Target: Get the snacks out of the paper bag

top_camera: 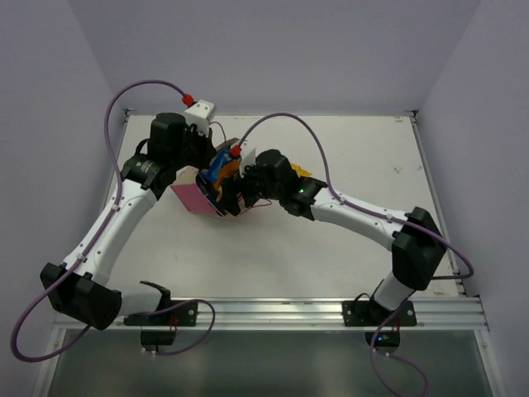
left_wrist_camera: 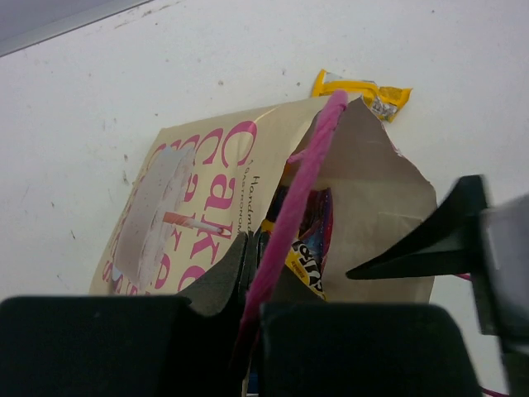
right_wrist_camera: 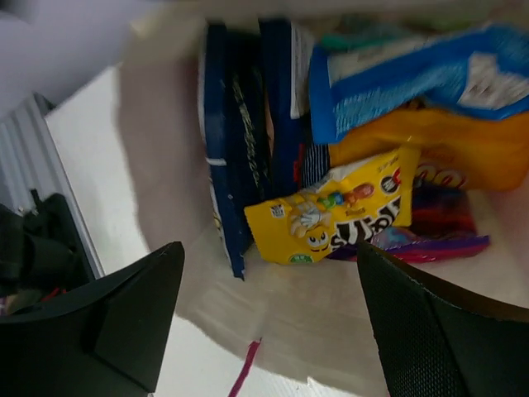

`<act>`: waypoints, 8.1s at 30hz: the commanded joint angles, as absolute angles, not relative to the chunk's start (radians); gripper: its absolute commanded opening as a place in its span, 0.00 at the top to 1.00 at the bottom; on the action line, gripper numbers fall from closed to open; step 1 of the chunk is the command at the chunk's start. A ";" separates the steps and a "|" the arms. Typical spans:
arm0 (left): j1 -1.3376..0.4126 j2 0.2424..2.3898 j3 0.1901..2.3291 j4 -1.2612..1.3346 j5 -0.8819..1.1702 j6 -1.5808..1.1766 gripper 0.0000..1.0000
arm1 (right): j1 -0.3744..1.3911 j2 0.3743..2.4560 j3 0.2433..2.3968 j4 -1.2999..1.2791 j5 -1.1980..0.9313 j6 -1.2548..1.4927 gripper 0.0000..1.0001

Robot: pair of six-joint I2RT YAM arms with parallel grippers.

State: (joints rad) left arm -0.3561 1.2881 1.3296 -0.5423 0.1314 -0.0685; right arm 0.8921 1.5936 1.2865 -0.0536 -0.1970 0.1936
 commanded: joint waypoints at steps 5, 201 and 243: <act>-0.362 1.264 1.305 -0.528 0.147 -0.092 1.00 | 0.923 1.767 1.388 -0.055 -0.176 0.218 0.11; -0.364 1.207 1.312 -0.552 0.098 -0.173 1.00 | 0.874 1.683 1.310 0.159 0.077 0.776 0.40; -0.362 1.197 1.253 -0.549 0.054 -0.126 1.00 | 0.767 1.212 1.103 -0.077 0.006 0.496 1.00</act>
